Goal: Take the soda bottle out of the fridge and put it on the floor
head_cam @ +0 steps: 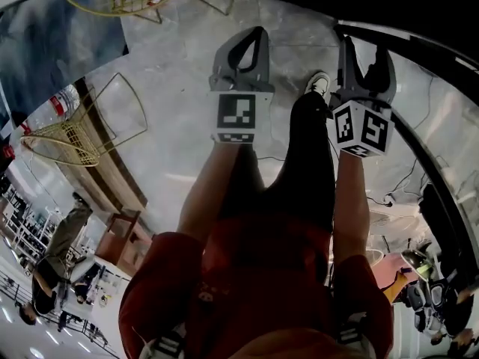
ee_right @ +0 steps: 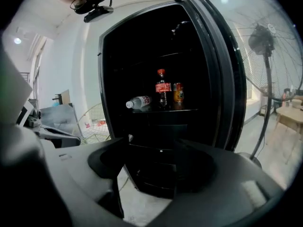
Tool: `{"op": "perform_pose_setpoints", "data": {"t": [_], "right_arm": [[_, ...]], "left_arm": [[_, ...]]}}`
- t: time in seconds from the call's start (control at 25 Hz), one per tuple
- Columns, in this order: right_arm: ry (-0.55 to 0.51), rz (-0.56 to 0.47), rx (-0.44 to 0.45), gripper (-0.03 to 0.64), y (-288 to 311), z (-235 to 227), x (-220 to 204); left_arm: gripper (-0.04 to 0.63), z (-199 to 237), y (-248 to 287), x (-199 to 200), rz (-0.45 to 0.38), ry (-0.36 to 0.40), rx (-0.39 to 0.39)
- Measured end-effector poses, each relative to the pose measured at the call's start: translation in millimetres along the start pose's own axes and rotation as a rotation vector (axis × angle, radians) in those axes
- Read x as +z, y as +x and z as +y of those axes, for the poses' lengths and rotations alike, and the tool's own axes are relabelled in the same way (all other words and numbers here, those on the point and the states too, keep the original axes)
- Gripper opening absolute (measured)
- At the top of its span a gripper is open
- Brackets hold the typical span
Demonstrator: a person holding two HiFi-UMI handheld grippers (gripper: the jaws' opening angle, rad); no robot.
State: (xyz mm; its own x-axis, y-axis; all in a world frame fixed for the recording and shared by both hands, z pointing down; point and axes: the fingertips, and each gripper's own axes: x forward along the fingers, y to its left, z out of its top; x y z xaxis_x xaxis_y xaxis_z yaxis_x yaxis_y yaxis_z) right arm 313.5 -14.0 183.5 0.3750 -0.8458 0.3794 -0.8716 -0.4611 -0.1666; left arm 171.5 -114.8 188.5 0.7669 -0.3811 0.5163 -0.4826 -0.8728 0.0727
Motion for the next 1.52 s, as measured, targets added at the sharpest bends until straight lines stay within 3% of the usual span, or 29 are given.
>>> {"op": "perform_pose_setpoints", "data": {"t": [0.2, 0.64, 0.88, 1.32, 1.52], "right_arm": [[-0.008, 0.008, -0.026, 0.279, 0.5, -17.2, -18.2], [-0.002, -0.016, -0.025, 0.279, 6.1, -27.7, -2.0], [-0.049, -0.049, 0.005, 0.279, 27.1, -26.1, 27.4], [-0.121, -0.159, 0.021, 0.279, 68.6, -34.4, 99.3], [-0.105, -0.199, 0.02, 0.279, 90.4, -42.1, 127.6]], "left_arm": [[0.0, -25.0, 18.2, -31.6, 0.042, -0.031, -0.032], [0.0, -40.3, 20.6, -31.5, 0.049, -0.031, -0.043], [0.0, -48.2, 23.7, -29.7, 0.06, -0.087, -0.067], [0.0, -65.5, 31.4, -22.8, 0.058, -0.063, -0.102], [0.0, -88.1, 30.5, -22.8, 0.064, -0.034, -0.163]]}}
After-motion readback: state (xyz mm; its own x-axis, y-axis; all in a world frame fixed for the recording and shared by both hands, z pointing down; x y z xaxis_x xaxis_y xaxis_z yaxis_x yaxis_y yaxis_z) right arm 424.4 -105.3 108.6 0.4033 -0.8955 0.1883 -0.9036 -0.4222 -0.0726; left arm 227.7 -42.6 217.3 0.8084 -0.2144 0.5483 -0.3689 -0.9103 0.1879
